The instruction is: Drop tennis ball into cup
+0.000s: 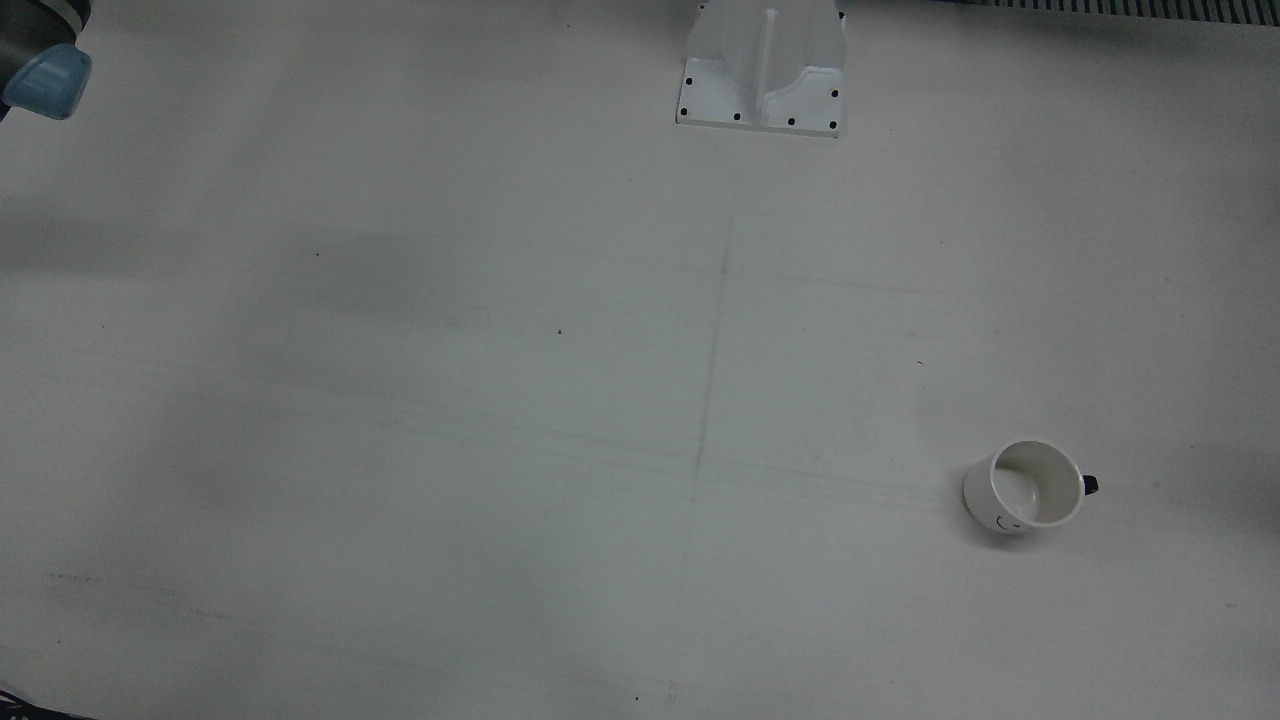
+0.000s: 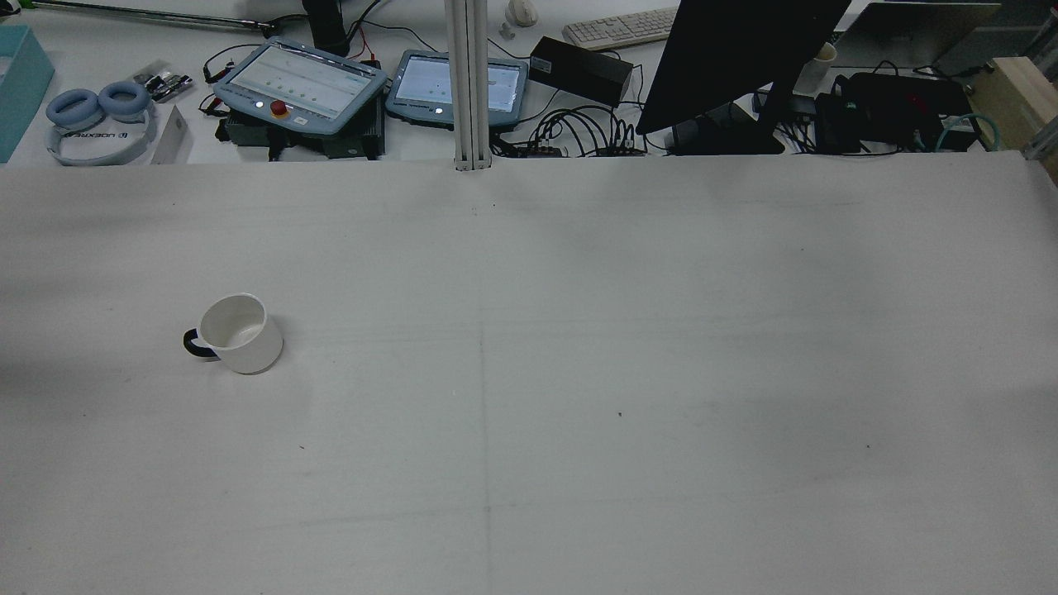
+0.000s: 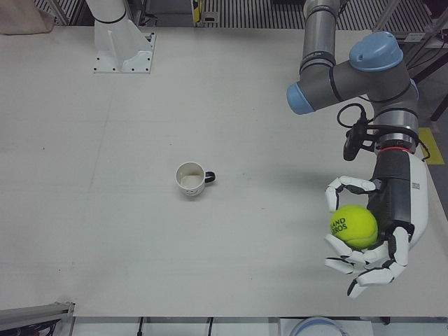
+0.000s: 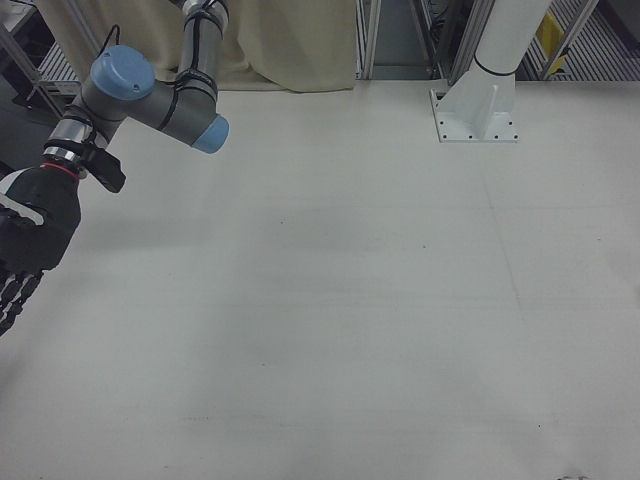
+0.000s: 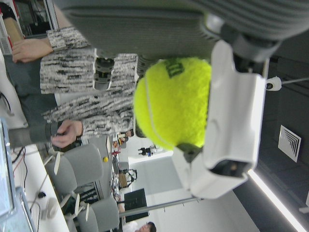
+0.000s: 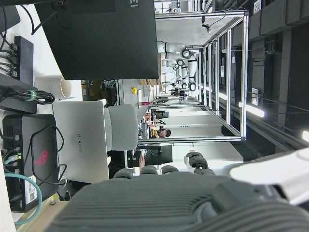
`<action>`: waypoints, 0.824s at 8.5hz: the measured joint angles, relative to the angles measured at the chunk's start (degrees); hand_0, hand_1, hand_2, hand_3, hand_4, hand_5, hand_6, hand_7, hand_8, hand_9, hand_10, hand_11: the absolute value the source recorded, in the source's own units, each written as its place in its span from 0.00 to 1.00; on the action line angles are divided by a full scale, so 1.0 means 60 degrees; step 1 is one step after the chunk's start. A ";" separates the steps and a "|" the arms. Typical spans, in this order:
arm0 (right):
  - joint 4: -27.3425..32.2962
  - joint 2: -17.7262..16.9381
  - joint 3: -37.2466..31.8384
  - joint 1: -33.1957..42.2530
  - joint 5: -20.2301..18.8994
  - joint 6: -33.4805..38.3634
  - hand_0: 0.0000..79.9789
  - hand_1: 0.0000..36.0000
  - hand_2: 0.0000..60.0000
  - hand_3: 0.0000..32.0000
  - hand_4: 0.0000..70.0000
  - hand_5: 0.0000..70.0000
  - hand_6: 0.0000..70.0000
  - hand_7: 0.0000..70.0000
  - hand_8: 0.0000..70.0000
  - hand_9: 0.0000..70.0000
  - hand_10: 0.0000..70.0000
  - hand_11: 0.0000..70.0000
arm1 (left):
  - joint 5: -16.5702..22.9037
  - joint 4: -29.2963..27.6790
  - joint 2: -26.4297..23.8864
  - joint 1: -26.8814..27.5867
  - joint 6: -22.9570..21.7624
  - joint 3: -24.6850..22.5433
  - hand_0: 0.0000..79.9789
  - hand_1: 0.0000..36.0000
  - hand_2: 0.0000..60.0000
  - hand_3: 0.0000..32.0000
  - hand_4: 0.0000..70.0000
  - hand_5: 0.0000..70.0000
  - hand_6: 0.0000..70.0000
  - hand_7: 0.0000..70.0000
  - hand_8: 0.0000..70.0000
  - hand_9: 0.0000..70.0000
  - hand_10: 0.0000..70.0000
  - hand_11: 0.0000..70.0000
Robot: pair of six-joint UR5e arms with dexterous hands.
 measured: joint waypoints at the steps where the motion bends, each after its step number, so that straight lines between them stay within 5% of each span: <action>1: 0.0000 0.0000 0.0004 0.0000 0.0000 0.0000 0.00 0.00 0.00 0.00 0.00 0.00 0.00 0.00 0.00 0.00 0.00 0.00 | 0.0001 -0.0009 0.0012 0.0587 -0.0006 -0.0216 1.00 1.00 1.00 0.66 0.04 0.42 1.00 0.88 0.49 0.46 0.09 0.19; 6: 0.0000 -0.0001 0.0013 0.0000 0.0000 0.0001 0.00 0.00 0.00 0.00 0.00 0.00 0.00 0.00 0.00 0.00 0.00 0.00 | -0.0002 -0.0258 0.0777 0.2591 0.0087 -0.0716 1.00 1.00 1.00 0.75 0.00 0.37 0.93 0.87 0.48 0.47 0.07 0.16; 7: 0.0000 0.0000 0.0014 0.0000 0.0000 0.0001 0.00 0.00 0.00 0.00 0.00 0.00 0.00 0.00 0.00 0.00 0.00 0.00 | -0.0004 -0.0328 0.1221 0.2783 0.0114 -0.1023 1.00 1.00 1.00 0.76 0.00 0.39 1.00 0.85 0.49 0.47 0.07 0.16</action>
